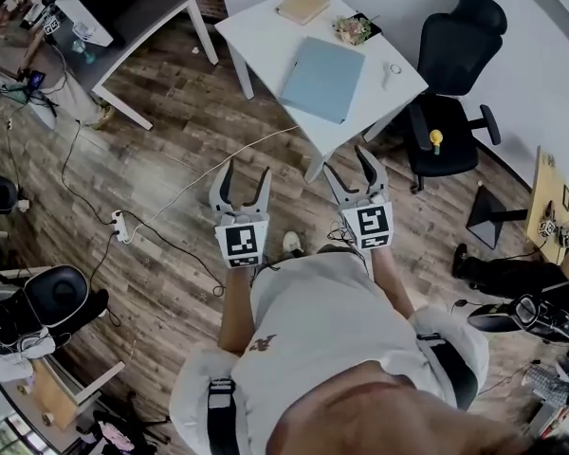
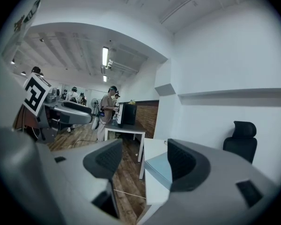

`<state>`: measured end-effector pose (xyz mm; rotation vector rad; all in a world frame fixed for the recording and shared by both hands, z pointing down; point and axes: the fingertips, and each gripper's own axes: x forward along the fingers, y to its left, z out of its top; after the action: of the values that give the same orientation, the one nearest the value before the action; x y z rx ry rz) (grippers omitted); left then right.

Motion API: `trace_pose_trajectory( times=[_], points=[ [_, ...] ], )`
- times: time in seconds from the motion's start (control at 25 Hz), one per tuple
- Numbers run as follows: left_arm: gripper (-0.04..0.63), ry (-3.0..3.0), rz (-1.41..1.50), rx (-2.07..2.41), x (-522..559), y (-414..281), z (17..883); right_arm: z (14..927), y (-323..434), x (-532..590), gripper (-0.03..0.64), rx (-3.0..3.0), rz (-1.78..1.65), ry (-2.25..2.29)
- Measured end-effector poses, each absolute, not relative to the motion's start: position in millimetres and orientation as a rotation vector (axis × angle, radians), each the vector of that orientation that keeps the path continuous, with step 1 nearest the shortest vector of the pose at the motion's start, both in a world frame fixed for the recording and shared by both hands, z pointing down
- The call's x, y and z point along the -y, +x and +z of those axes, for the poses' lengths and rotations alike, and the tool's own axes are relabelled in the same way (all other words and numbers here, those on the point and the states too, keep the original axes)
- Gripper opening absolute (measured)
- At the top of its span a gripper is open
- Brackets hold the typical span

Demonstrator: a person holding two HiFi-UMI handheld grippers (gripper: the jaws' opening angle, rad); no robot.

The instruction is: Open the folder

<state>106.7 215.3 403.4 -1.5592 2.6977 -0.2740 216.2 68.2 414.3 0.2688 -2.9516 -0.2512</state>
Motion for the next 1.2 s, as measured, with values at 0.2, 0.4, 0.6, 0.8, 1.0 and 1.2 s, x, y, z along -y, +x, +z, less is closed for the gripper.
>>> trace_pose_trajectory(
  times=[0.2,0.4,0.6,0.8,1.0,1.2],
  points=[
    [0.301,-1.568,-0.268,-2.687,-210,90,403,415,202,-66,0.290,2.938,-0.237,0.288],
    [0.302,-1.572,-0.257,-2.692,-206,72,406,418,186,-60,0.290,2.927,-0.250,0.301],
    [0.305,-1.576,-0.260,-2.698,-197,59,409,419,173,-52,0.291,2.924,-0.244,0.295],
    [0.305,-1.579,-0.266,-2.703,-191,45,414,424,157,-45,0.291,2.921,-0.237,0.291],
    [0.305,-1.578,-0.276,-2.703,-179,26,415,426,138,-32,0.290,2.921,-0.225,0.293],
    [0.305,-1.582,-0.295,-2.700,-161,3,417,427,116,-14,0.291,2.929,-0.216,0.307]
  ],
)
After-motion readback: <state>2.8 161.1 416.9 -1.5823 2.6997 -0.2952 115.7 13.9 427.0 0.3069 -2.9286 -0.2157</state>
